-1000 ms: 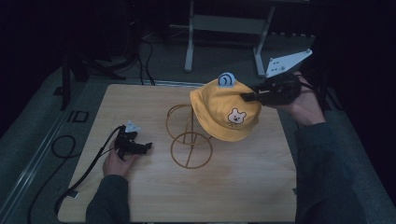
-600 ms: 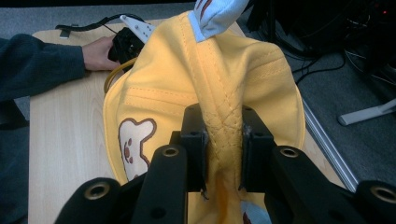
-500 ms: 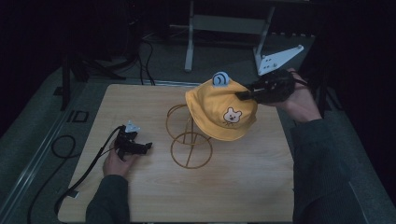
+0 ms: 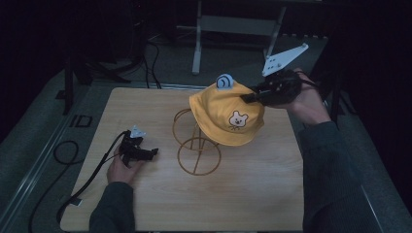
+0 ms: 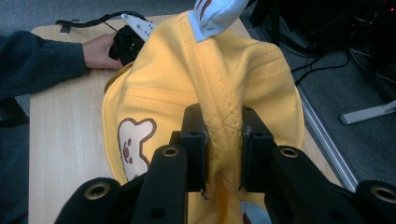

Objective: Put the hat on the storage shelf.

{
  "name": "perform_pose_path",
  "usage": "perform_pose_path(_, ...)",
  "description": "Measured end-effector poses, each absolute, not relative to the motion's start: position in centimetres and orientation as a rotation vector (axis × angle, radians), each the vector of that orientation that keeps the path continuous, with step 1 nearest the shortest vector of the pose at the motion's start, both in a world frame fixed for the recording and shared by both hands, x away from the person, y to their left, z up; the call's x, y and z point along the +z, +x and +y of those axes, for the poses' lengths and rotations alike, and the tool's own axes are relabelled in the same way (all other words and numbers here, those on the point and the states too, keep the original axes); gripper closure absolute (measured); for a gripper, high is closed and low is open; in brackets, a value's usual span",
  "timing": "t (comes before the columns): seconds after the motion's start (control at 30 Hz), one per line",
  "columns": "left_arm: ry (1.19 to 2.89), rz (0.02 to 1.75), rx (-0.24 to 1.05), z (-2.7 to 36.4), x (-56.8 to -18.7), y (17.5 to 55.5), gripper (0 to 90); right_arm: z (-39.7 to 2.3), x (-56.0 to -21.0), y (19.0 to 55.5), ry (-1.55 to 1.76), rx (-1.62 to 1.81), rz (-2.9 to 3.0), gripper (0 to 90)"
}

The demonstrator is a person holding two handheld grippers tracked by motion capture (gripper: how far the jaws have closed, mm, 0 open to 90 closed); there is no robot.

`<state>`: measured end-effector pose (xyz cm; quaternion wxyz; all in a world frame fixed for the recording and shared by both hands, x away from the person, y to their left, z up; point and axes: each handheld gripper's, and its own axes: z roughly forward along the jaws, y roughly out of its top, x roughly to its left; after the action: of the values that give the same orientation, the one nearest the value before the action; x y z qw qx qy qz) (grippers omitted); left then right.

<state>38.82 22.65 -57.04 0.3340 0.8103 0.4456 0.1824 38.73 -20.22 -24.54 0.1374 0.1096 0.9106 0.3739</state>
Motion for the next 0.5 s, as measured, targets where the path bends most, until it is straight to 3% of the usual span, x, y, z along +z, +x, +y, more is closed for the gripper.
perform_pose_path(0.5,2.114,1.164,0.476,22.6,-57.0,38.8,9.6,-18.8,-23.8,38.5,0.273,1.049,2.643,75.4)
